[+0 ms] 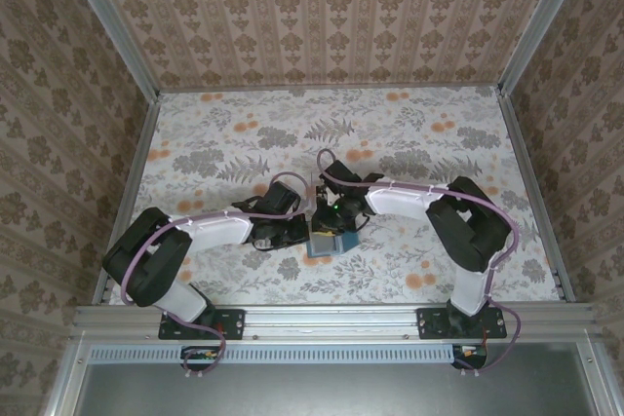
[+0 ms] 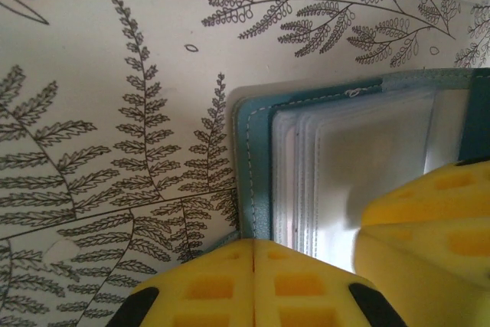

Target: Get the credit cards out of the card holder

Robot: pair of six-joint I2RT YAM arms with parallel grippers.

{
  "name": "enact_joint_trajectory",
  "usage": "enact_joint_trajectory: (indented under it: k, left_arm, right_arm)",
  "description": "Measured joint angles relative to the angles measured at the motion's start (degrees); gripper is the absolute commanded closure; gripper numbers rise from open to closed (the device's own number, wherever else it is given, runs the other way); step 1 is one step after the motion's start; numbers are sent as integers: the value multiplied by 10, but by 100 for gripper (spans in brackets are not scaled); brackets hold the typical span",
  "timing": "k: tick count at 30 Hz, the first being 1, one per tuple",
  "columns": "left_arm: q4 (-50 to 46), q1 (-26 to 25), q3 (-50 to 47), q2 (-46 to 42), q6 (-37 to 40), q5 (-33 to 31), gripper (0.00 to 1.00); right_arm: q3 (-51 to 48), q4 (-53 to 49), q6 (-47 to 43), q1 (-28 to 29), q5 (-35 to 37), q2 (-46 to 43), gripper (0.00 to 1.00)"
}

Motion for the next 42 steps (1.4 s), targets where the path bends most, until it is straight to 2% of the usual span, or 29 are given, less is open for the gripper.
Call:
enact_joint_trajectory:
  k: [5, 11, 19, 26, 30, 34, 39, 42]
  left_arm:
    - [0, 0, 0, 0, 0, 0, 92]
    - [0, 0, 0, 0, 0, 0, 92]
    - [0, 0, 0, 0, 0, 0, 91]
    - [0, 0, 0, 0, 0, 0, 91]
    - [0, 0, 0, 0, 0, 1, 92]
    - [0, 0, 0, 0, 0, 2, 91]
    - [0, 1, 0, 0, 0, 3, 91]
    - [0, 2, 0, 0, 1, 4, 91]
  right_arm:
    - [7, -8, -6, 7, 4, 7, 68]
    - [32, -65, -26, 19, 51, 7, 59]
    - [75, -172, -51, 44, 162, 6, 48]
    - [95, -256, -70, 51, 251, -4, 47]
    - [95, -279, -75, 51, 276, -8, 53]
    - [94, -286, -80, 51, 281, -18, 66]
    - [86, -283, -85, 51, 280, -37, 88]
    - [76, -281, -87, 50, 281, -39, 93]
